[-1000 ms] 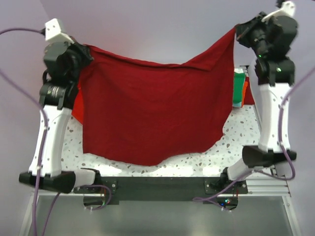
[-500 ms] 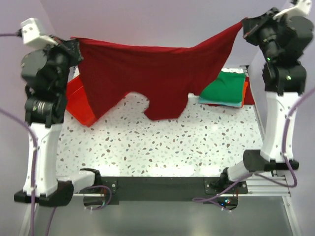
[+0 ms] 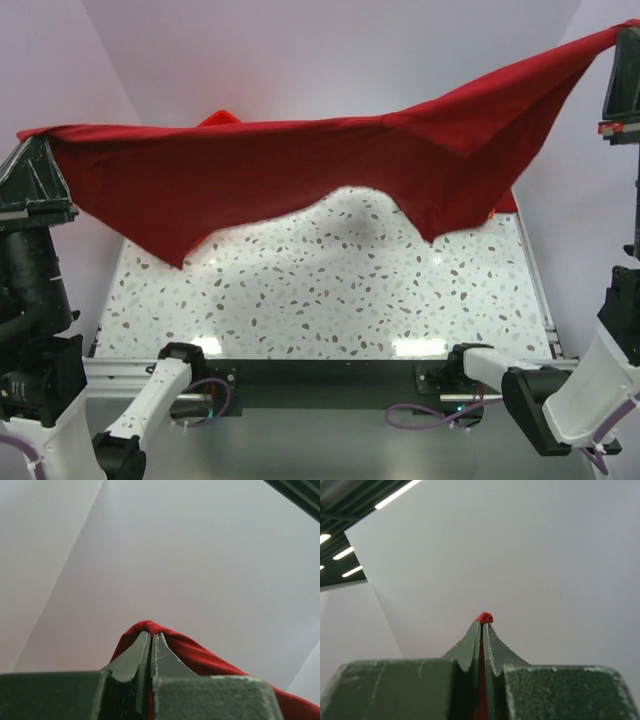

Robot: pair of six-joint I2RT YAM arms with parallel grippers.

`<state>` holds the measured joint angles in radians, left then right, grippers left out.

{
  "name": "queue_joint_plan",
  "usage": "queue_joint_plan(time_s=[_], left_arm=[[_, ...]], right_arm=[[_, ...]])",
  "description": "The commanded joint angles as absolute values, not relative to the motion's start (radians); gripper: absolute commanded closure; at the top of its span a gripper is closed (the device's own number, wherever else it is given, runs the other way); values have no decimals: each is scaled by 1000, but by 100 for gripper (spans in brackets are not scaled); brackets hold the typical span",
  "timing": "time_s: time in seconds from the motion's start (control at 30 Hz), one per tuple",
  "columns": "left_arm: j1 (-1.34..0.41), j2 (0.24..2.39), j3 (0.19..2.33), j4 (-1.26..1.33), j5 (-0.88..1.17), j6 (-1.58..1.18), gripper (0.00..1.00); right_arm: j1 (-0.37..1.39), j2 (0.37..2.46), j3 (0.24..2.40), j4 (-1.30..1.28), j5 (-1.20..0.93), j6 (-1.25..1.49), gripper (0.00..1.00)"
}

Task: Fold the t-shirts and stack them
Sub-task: Flatten the tshirt out

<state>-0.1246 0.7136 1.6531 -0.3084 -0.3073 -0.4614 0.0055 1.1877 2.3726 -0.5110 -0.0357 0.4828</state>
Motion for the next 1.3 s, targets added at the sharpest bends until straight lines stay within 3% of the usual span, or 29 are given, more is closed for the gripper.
queue_joint_plan(time_s=[0.0,0.3,0.57,0.6,0.63,0.67,0.7,0.77,0.87,1.03,1.27], left_arm=[[-118,703,1646,-327,-373,-469,100],[-118,828,1425,-434,-324,-531,100],[-101,1222,1158,-328,-275,-471,100],[-77,1268,1161,-327,-249,-475,93],[-69,1314,1178,-327,-232,-476,69],[-64,1392,1193,-333,-223,-480,55],[-64,1420,1215,-344,-213,-483,34],[-64,1454,1246,-335,-190,-482,26],[-66,1447,1239,-296,-94,-483,20],[-106,1401,1184,-302,-31,-485,20],[-187,1280,1048,-337,-6,-541,19]], right_arm=[[3,1209,2404,-454,8,483,100],[3,1360,2200,-357,-29,511,100],[6,1891,2212,-417,-52,469,100],[9,1983,2235,-429,-54,471,100],[17,2035,2293,-458,-64,472,95],[21,2080,2331,-481,-74,468,61],[32,2154,2409,-514,-81,462,41],[44,2184,2434,-574,-93,427,12],[58,2102,2295,-539,-101,399,1],[63,1884,1950,-425,-127,390,1],[98,1633,1728,-472,-167,368,1]])
